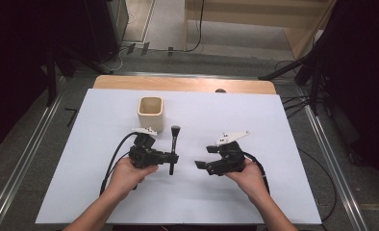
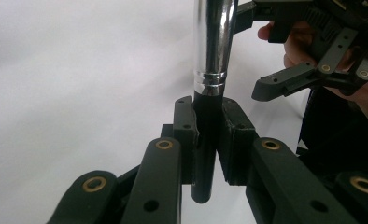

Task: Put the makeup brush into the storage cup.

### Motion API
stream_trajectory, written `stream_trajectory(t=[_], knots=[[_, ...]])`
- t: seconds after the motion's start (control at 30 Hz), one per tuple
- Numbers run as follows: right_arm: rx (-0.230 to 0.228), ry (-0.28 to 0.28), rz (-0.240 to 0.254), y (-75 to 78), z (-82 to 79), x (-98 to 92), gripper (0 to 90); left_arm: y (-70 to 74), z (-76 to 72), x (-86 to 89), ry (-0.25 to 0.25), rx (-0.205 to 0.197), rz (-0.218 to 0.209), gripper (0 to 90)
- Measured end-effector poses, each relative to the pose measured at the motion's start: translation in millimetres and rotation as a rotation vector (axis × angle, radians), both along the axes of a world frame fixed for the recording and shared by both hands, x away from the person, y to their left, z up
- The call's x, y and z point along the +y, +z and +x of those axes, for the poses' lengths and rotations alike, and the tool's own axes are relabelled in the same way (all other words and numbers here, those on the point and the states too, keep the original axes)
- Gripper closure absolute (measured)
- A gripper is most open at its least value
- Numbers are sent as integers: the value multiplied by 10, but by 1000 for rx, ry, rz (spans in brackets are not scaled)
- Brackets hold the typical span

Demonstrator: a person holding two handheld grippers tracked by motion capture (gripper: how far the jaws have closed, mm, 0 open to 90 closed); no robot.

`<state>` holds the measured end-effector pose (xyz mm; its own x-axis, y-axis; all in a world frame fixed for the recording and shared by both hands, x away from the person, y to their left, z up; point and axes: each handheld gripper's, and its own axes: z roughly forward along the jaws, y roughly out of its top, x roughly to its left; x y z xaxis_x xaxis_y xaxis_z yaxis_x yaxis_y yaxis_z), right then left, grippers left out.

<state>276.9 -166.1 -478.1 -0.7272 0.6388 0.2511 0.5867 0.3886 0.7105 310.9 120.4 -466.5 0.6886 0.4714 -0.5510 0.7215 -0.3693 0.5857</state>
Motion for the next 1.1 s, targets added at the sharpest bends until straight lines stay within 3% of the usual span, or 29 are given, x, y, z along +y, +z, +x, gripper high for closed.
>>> stream_trajectory(t=[0.27, 0.63, 0.97, 1.1], knots=[[12, 8, 10, -20, -20, -52, 256, 8, -1, 6, -5, -5, 1, 797], [-7, 22, -6, -20, -48, -108, 255, 15, 19, 67, 4, -10, 8, 797], [-9, -3, -29, -44, -139, -294, 256, 10, 20, 65, -3, -16, 14, 796], [-16, -20, -16, -55, -178, -389, 256, 6, 22, 67, -3, -19, 19, 796]])
